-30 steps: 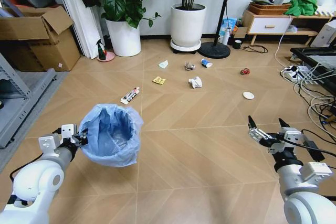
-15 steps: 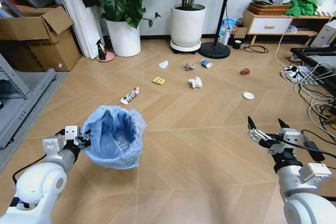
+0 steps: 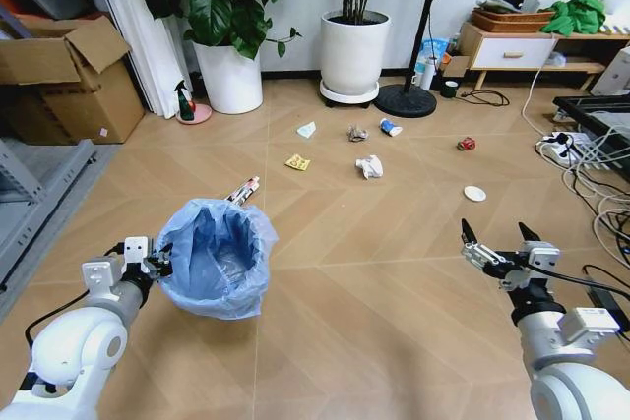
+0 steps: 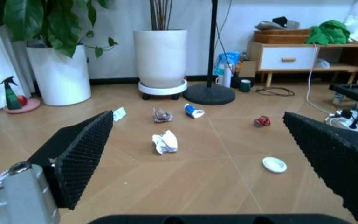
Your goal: Pick up the trash bin and place the garbage on the floor into it.
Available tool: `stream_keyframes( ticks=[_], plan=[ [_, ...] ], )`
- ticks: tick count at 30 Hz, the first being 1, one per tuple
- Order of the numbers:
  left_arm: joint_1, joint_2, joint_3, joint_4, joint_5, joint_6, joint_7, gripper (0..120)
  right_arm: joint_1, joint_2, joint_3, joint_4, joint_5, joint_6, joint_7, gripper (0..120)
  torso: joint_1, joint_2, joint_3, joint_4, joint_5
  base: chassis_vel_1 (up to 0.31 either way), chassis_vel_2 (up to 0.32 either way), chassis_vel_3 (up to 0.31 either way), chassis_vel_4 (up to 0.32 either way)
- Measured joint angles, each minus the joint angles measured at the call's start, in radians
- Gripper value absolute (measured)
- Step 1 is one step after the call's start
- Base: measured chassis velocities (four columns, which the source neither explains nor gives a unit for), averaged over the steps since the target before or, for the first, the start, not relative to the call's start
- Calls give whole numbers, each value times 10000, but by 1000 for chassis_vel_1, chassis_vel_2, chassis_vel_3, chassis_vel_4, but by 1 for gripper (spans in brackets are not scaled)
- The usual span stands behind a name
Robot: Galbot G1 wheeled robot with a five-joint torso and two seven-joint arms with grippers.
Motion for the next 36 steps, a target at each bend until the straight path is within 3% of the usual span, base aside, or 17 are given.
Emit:
stream_keyframes(
  ticks=[36],
  plan=[
    [-116,-40,71,140,139,-151,159,0,-8,89,-43,-88,-248,73,-96,100,-1,0,-1,2,3,-36,280,36,-283]
  ],
)
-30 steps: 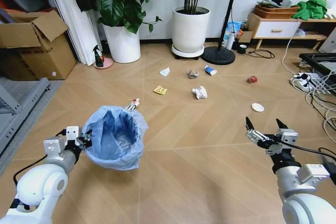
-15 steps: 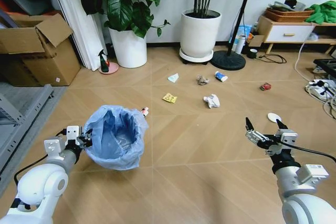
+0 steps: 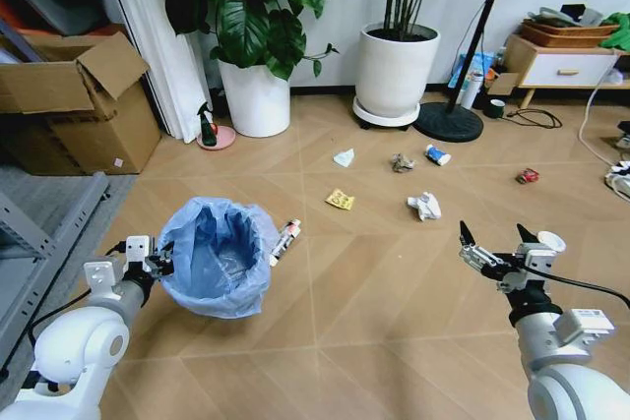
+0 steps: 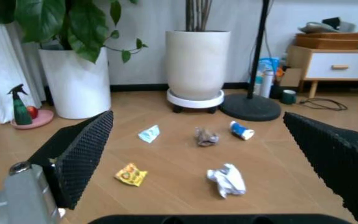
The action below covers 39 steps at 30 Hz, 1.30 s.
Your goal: Pick up the trash bin and place the garbage on the floor into it.
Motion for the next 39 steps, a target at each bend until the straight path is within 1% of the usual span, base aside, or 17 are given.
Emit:
stream_keyframes(
  ticks=[4,5,8,9,13,16,19,22,24,25,27,31,33,34,36,37,39],
  plan=[
    [-2,-7,10,22,25,-7,4,0,1,6,-4,-9,-5,3,-23,100,0,0,0,-1,-6,-5,313,9,-339],
    [3,-22,12,38,52,-13,17,0,-5,13,-10,-18,-17,3,-37,100,0,0,0,-1,3,3,336,17,-333],
    [11,-42,14,48,79,-29,42,0,-5,13,-16,-23,-33,6,-51,100,0,0,-1,-2,-7,-3,343,-7,-326],
    [13,-43,14,49,81,-33,50,0,-8,12,-19,-30,-35,5,-54,100,0,0,1,0,2,2,344,-8,-323],
    [10,-48,8,63,89,-50,61,0,3,11,-23,-79,-49,9,-60,100,0,1,0,-2,-7,-1,319,-5,-347],
    [14,-57,6,63,93,-53,63,0,0,11,-23,-105,-52,10,-65,100,-1,1,-1,-2,3,-10,352,-6,-358],
    [35,-73,4,63,119,-64,83,0,12,12,-23,-133,-52,10,-68,100,-1,1,-2,-1,-8,-14,361,12,-362],
    [39,-81,4,63,138,-78,95,0,8,19,-26,-160,-55,-14,-69,100,0,0,-1,0,3,-3,362,19,-354],
    [41,-95,7,65,161,-92,101,0,2,19,-36,-190,-65,-22,-92,100,-1,0,-2,0,-11,-55,327,81,-344],
    [47,-99,7,66,172,-102,108,0,10,19,-38,-215,-75,-22,-110,100,-1,0,0,2,-1,-156,302,116,-295],
    [52,-99,7,66,176,-103,112,0,13,20,-39,-227,-81,-21,-123,100,-1,0,-1,1,3,-156,302,167,-295],
    [90,-100,6,66,188,-119,158,0,28,26,-58,-260,-91,4,-149,100,-1,0,0,-2,-6,-308,252,268,-270],
    [95,-101,-5,61,200,-150,165,0,14,30,-88,-282,-98,5,-137,100,0,1,1,1,8,-315,266,324,-244],
    [98,-102,-2,62,199,-151,167,0,9,30,-97,-301,-105,2,-133,100,1,0,3,-3,-6,-315,234,306,-179],
    [102,-107,6,59,198,-150,184,0,10,25,-118,-335,-128,5,-128,100,4,1,4,-6,-13,-287,224,306,-179],
    [105,-114,4,49,208,-152,171,0,23,12,-176,-419,-142,5,-127,100,4,0,4,1,10,-259,166,175,-130],
    [109,-119,4,48,211,-152,170,0,32,4,-199,-447,-137,5,-122,100,4,1,4,0,10,-203,166,175,-72]
  ],
)
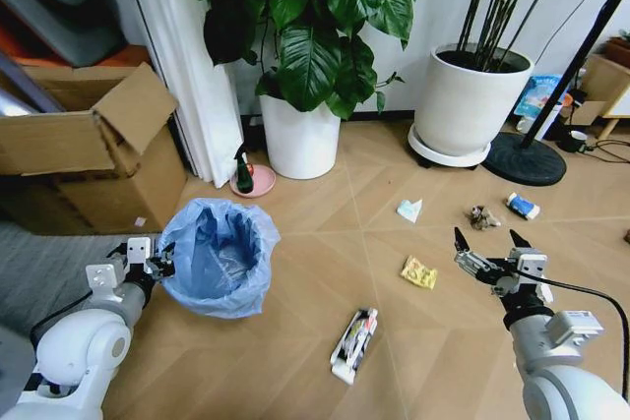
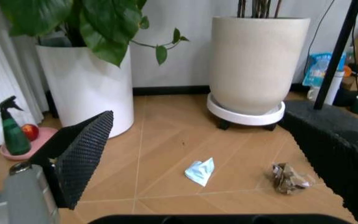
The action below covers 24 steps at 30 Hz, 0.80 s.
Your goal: Pick up the trash bin and place the garbage on the floor into it.
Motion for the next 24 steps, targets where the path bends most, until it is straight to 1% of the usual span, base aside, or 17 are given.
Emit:
stream_keyframes(
  ticks=[1,2,3,4,6,7,9,10,11,13,16,17,18,20,22,23,24],
  plan=[
    [19,-12,5,-3,2,-3,6,0,32,-32,-101,-91,42,-17,22,100,0,0,0,0,-13,-70,73,47,-33],
    [44,-20,6,-5,10,-12,8,0,92,-76,-266,-232,116,-69,115,100,-1,0,-2,-8,-22,-70,10,-51,-33],
    [44,-20,6,-5,10,-12,8,0,92,-76,-266,-232,116,-69,115,100,-1,0,-2,-8,-22,-70,10,-51,-33],
    [82,-26,6,-16,23,-34,5,0,222,-138,-548,-509,282,-145,287,100,-2,0,-3,-7,-7,5,10,-94,-24],
    [112,-30,4,-26,26,-46,3,0,343,-191,-848,-763,428,-210,497,100,-4,1,-5,-6,-8,109,-42,-94,-24],
    [153,-31,-2,-47,25,-57,-13,0,538,-278,-1347,-1206,687,-278,778,100,-6,1,-7,-2,-16,109,-29,-112,43],
    [203,9,-24,-99,18,-68,-43,0,837,-430,-2061,-1889,999,-372,1098,100,-7,1,-7,4,-6,90,-32,-53,60],
    [218,38,-40,-128,-2,-69,-50,0,984,-503,-2358,-2205,1145,-425,1249,100,-7,1,-7,4,-10,69,-19,-24,45],
    [218,38,-40,-128,-2,-69,-50,0,984,-503,-2358,-2205,1145,-425,1249,100,-7,1,-7,4,-10,69,-19,-24,45],
    [217,80,-53,-157,-39,-70,-59,0,1217,-647,-2860,-2750,1523,-534,1684,100,-7,1,-6,2,-9,0,0,0,0],
    [207,102,-62,-164,-52,-70,-78,0,1290,-760,-3051,-2926,1854,-683,1871,100,-6,1,-5,2,-4,0,0,0,0],
    [198,128,-67,-181,-70,-70,-97,0,1389,-1106,-3103,-3098,2408,-1027,1681,100,-5,1,-4,-3,-13,0,0,0,0],
    [201,134,-67,-198,-74,-70,-96,0,1487,-1460,-3000,-3277,2518,-1092,1162,100,-5,1,-4,-3,-7,0,0,0,0],
    [201,134,-67,-202,-74,-70,-98,0,1522,-1599,-2947,-3336,2530,-1107,992,100,-5,1,-4,-1,-7,0,0,0,0],
    [137,111,22,-165,-74,-70,-95,0,1710,-2728,-2788,-3720,2637,-1187,-205,100,-5,0,-4,-1,-14,0,0,0,0],
    [137,111,22,-165,-74,-70,-95,0,1710,-2728,-2788,-3720,2637,-1187,-205,100,-5,0,-4,-1,-14,0,0,0,0],
    [127,105,32,-156,-74,-70,-96,0,1735,-2951,-2796,-3786,2667,-1191,-417,100,-5,1,-4,-3,-13,0,0,0,0]
  ],
)
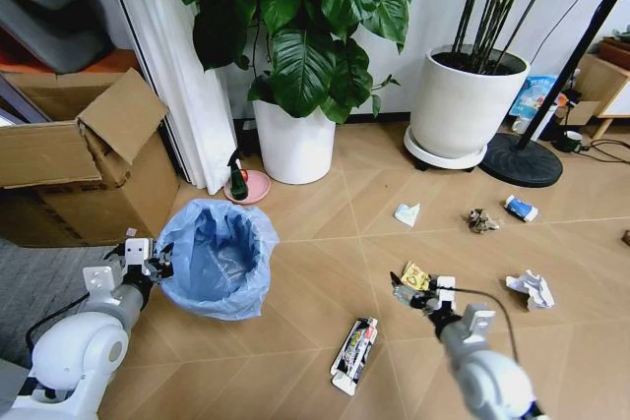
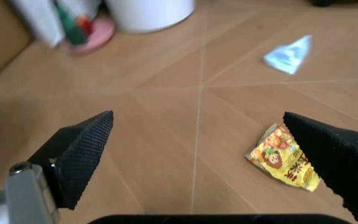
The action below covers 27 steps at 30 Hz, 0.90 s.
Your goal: Pick up the trash bin and place the garbage on the floor into it.
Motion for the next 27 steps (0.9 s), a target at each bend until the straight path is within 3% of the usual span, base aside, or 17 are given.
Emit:
stream_keyframes(
  ticks=[3,11,17,21,27],
  plan=[
    [-18,-23,28,38,5,0,12,0,238,-1292,-267,-545,-80,94,-1494,100,0,0,0,2,3,0,0,0,0],
    [-267,17,182,254,-2,0,195,0,765,-2336,-1273,-1748,-660,789,-2667,100,0,0,0,3,5,0,0,0,0],
    [-231,-105,193,341,70,-12,295,0,1092,-2384,-2309,-2438,-957,950,-2460,100,0,0,0,1,9,0,0,0,0],
    [-171,-200,163,342,105,-26,306,0,1556,-2258,-2978,-3473,-2267,1645,-2852,100,0,0,0,2,6,0,0,0,0],
    [-167,-317,187,339,195,-38,313,0,2167,-2174,-3743,-4286,-2888,2379,-3108,100,0,0,0,3,2,0,0,0,0]
  ],
)
